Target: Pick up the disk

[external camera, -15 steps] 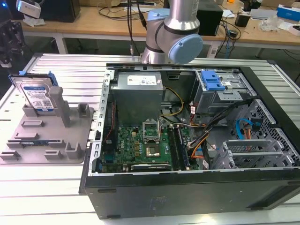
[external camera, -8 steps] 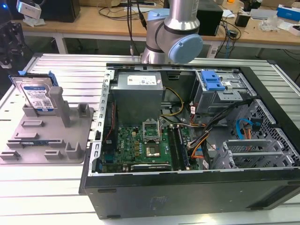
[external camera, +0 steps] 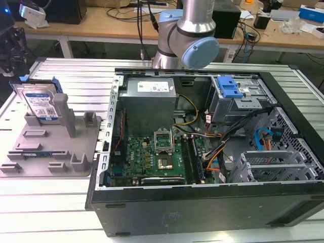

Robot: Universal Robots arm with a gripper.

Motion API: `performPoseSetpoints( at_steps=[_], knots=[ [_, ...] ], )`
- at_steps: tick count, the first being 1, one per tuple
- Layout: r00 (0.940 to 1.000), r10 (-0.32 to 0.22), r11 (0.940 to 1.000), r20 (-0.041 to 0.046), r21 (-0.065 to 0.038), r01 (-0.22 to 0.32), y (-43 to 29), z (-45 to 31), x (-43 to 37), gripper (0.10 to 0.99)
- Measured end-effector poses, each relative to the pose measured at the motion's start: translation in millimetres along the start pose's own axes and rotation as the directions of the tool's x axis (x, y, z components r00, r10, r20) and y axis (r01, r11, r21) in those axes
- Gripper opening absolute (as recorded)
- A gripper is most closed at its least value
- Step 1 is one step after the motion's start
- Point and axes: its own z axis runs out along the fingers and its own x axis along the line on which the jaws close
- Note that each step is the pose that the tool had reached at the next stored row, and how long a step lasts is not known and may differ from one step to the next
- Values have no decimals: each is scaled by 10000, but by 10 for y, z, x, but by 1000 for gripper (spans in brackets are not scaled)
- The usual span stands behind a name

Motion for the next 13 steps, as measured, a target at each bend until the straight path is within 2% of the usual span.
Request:
performPoseSetpoints(
  at_steps=[13],
  knots=[
    [10000, 1, 10000, -6, 1, -1, 0, 88, 5, 482]
  ],
)
